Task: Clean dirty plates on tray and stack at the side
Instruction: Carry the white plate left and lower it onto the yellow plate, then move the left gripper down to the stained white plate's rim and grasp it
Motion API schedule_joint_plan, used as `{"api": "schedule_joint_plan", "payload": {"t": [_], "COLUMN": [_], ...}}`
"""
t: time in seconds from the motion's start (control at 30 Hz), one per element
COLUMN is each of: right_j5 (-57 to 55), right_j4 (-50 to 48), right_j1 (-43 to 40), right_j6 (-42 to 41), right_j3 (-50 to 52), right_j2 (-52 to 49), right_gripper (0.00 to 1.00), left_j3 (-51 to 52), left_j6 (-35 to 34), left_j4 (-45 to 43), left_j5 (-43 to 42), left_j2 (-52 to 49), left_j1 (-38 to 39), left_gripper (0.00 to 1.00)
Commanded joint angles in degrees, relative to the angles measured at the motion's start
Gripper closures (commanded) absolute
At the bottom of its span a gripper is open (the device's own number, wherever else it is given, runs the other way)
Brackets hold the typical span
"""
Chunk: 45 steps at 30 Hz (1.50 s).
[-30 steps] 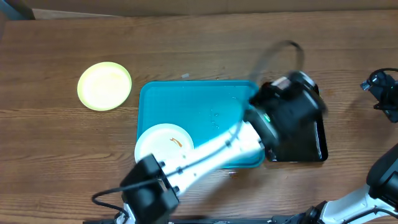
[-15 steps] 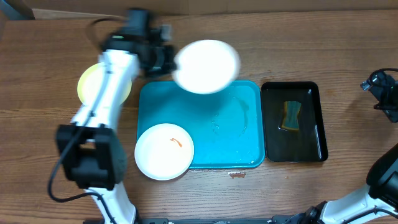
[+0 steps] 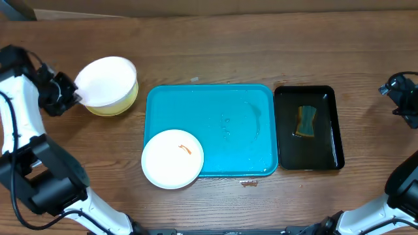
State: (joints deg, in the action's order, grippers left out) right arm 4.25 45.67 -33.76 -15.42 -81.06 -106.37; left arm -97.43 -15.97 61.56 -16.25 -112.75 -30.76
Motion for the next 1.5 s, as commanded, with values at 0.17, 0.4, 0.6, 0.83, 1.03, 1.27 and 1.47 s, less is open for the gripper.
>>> {"api": "schedule_joint_plan", "payload": {"t": [0.17,0.4,0.6,0.83,1.03,1.27,1.47], "right_j5": [-0.1,-0.1,-0.1,-0.1,-0.1,-0.1,-0.1], "right_j4": [-0.2,-0.2,-0.2,-0.2,-0.2,-0.2,-0.2], "right_j1": [-0.1,-0.1,-0.1,-0.1,-0.1,-0.1,-0.1], "right_j6": [-0.5,-0.5,-0.5,-0.5,-0.5,-0.5,-0.5], "right_j3": [-1.3,-1.3,-1.3,-1.3,-1.3,-1.3,-1.3], "right_j2": [0.2,0.2,0.2,0.2,0.2,0.2,0.2], "right_gripper": [0.0,0.0,0.0,0.0,0.0,0.0,0.0], "left_j3": [9.9,11.0,10.9,11.0,11.1,11.1,11.1], "left_j6": [-2.1,-2.1,-2.0,2.2,2.9,-4.0,-16.4], "left_j4": [-12.4,-16.0,-13.8,2.3,13.6,23.2,31.2], "left_j5": [6.2,5.9,-4.1,-9.8,-5.9,7.1,10.8], "left_j2": [0.1,0.1,0.2,4.1,14.9,27.9,31.1], "left_j1": [0.3,0.6,0.6,3.7,9.4,23.3,32.9], "left_gripper": [0.96,0.46,0.4,0.48,0.52,0.58,0.62]}}
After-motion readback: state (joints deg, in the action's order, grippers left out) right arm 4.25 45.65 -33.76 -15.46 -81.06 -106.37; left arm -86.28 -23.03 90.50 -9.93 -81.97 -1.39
